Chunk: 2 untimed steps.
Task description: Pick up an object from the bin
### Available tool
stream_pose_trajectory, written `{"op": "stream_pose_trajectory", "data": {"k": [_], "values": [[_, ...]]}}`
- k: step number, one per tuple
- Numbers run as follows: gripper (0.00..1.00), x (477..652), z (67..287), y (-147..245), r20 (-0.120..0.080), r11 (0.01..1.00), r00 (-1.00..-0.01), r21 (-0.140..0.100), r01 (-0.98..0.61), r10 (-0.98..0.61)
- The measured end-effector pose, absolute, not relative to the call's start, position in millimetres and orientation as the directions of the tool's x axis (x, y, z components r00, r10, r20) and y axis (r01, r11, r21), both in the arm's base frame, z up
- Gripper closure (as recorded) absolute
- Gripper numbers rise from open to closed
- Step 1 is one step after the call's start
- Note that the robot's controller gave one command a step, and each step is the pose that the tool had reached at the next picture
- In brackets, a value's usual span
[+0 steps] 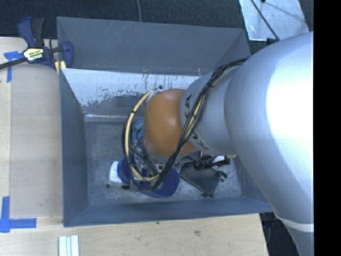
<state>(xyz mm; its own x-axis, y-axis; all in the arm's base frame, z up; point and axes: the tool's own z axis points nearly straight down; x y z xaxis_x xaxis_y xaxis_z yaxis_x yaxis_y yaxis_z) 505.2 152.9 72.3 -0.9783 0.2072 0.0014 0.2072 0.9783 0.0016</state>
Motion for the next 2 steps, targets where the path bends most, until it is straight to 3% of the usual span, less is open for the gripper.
{"op": "stream_pose_trajectory", "data": {"k": [1, 2], "values": [[1.00, 524.6, 189, 164, -0.010, 0.979, -0.979, 0.005, 0.206, 0.206], [1.00, 535.9, 263, 159, -0.011, 0.979, -0.979, 0.005, 0.203, 0.203]]}}
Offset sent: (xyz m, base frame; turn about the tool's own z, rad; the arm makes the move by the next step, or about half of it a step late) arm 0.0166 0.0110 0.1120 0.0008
